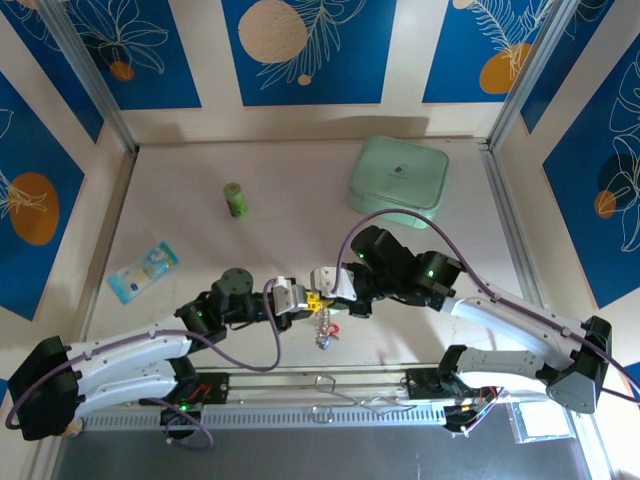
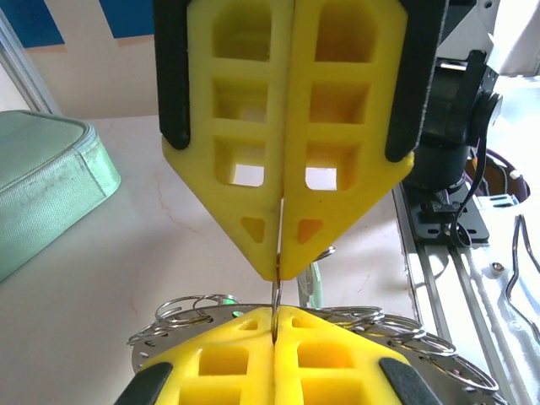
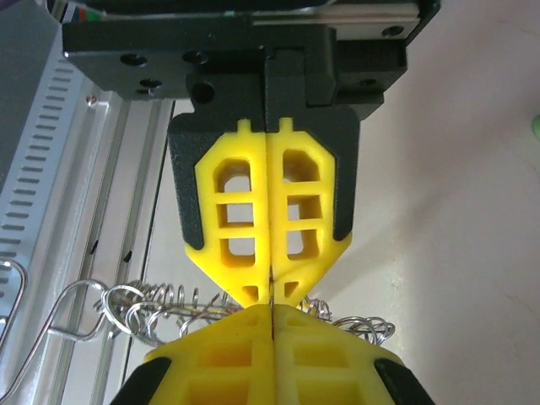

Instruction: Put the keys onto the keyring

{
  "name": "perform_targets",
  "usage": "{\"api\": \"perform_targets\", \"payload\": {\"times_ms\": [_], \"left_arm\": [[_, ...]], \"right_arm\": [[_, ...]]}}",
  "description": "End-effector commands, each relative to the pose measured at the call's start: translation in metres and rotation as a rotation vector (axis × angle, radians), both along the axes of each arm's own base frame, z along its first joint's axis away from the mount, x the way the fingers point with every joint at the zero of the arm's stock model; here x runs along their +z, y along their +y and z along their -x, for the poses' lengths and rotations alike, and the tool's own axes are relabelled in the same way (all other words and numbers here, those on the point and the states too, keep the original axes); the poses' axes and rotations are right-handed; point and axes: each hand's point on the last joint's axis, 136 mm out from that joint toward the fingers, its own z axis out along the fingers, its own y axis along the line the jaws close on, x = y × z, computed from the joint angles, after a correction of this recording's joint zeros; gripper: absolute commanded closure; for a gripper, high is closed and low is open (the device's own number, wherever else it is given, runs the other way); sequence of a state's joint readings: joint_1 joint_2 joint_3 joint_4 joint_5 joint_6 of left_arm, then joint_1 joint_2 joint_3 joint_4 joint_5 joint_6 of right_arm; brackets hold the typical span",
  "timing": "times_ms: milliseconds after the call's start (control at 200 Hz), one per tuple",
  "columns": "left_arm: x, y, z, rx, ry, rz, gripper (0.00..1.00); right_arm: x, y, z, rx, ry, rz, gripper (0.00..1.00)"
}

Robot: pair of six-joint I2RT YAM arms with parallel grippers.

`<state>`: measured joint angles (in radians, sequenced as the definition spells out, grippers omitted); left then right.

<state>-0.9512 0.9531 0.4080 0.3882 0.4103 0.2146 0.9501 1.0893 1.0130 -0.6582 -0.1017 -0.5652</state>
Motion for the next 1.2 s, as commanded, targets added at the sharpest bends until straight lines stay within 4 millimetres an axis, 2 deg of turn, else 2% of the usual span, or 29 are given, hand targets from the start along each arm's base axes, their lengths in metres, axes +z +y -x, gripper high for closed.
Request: {"api": "perform_targets", "payload": {"times_ms": [0,40,95,345,625,910,1195], "left_arm": [[0.033,-0.006,0.006,-0.046,-0.047,0.123,1.00],[0.033,-0.005,0.005,-0.039,-0.040,0.129,1.00],[0.031,-0.005,0.004,-0.026,-0.030,0.136,1.00],[0.026,-0.002,-0.004,0.035,0.022,0.160,1.00],[0.027,-0.002,-0.010,0.072,0.063,0.189,1.00],[0.027,-0.003,-0.013,0.086,0.092,0.191,1.00],[0.028,-0.004,-0.014,0.090,0.087,0.191,1.00]], "right_arm": [[0.015,-0.001,-0.002,-0.028,0.029,-0.111,0.77],[0.018,-0.003,-0.003,-0.043,0.050,-0.146,0.68],[0.021,-0.007,-0.004,-0.067,0.067,-0.184,0.62],[0.010,-0.023,-0.012,-0.163,-0.024,-0.258,0.57],[-0.001,-0.017,-0.001,-0.133,0.018,-0.252,0.66],[-0.008,-0.012,-0.002,-0.131,-0.001,-0.226,0.72],[-0.012,-0.011,-0.004,-0.143,-0.026,-0.203,0.88]]}}
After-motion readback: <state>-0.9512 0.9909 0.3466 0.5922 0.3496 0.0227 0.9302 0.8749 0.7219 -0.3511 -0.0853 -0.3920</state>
